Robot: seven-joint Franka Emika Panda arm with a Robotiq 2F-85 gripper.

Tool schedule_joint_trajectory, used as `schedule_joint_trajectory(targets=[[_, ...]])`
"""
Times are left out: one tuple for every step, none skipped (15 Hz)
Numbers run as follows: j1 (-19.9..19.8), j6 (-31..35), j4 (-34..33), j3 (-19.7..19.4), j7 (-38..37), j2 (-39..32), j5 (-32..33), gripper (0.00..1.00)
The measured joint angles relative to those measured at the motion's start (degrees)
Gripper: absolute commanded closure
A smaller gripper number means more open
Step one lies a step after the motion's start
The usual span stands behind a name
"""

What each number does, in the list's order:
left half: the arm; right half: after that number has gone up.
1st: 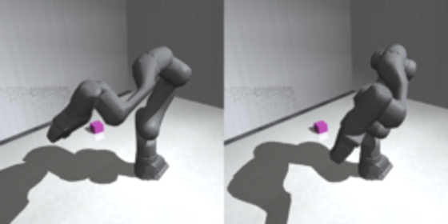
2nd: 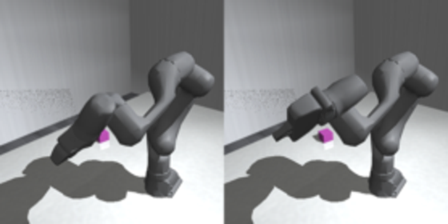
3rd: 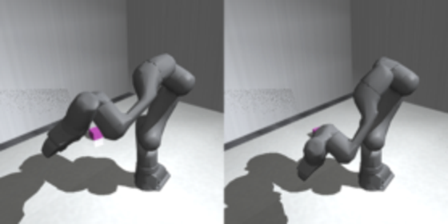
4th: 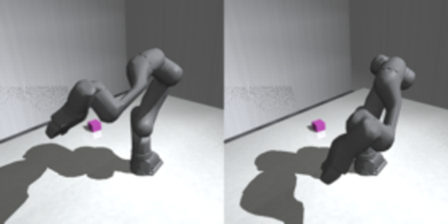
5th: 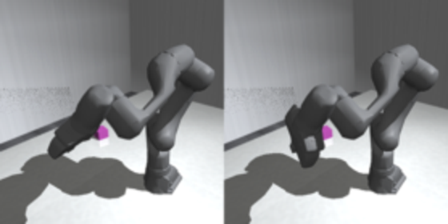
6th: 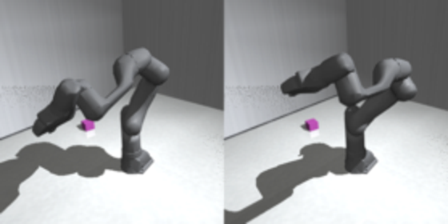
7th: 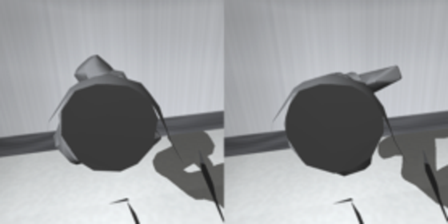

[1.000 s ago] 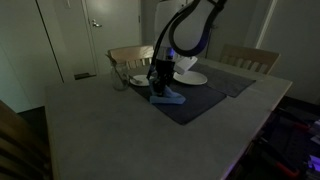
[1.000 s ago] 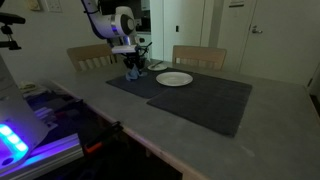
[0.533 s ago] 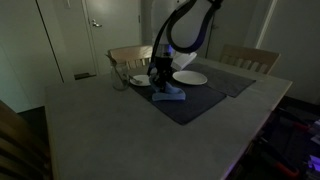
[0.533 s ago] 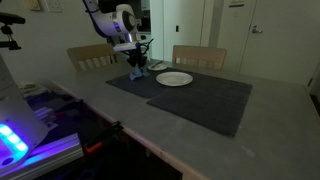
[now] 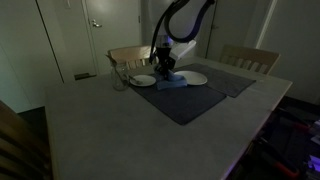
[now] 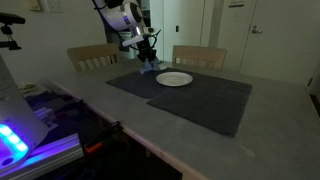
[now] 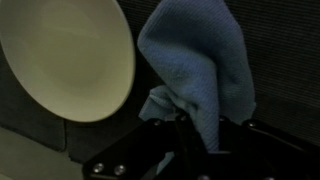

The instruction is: Wipe the plate with the towel

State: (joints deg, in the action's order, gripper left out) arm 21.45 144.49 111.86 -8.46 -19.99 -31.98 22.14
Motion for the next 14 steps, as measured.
schedule_joint_trajectory(targets=[[0.0,-1.3,-0.9,-0.4,-0.6,0.0,0.3,0.96],[-0.1,-2.9,-1.8,-0.8,-1.0,0.0,0.5,0.96],[-0.4,-4.9,-2.8,-0.9,-1.1,0.0,0.5,0.96],[-0.7,-6.9,-3.7,-1.0,-1.3,0.1,0.5,0.96],[-1.2,-8.7,-4.7,-1.0,-1.4,0.1,0.5,0.96],[-1.8,-10.1,-5.5,-1.0,-1.5,0.1,0.5,0.96],[-2.5,-11.2,-6.2,-1.0,-1.7,0.1,0.5,0.96],[-3.2,-12.0,-6.8,-1.1,-1.8,0.1,0.5,0.96],[-4.0,-12.3,-7.2,-1.3,-2.0,0.2,0.5,0.96],[-4.8,-12.3,-7.4,-1.5,-2.2,0.2,0.6,0.96],[-5.5,-12.3,-7.6,-1.8,-2.5,0.2,0.6,0.96],[-6.3,-12.3,-7.6,-2.1,-2.9,0.2,0.6,0.96],[-7.2,-12.3,-7.6,-2.4,-3.5,0.2,0.5,0.96],[-8.0,-12.3,-7.6,-2.6,-4.1,0.2,0.5,0.96]])
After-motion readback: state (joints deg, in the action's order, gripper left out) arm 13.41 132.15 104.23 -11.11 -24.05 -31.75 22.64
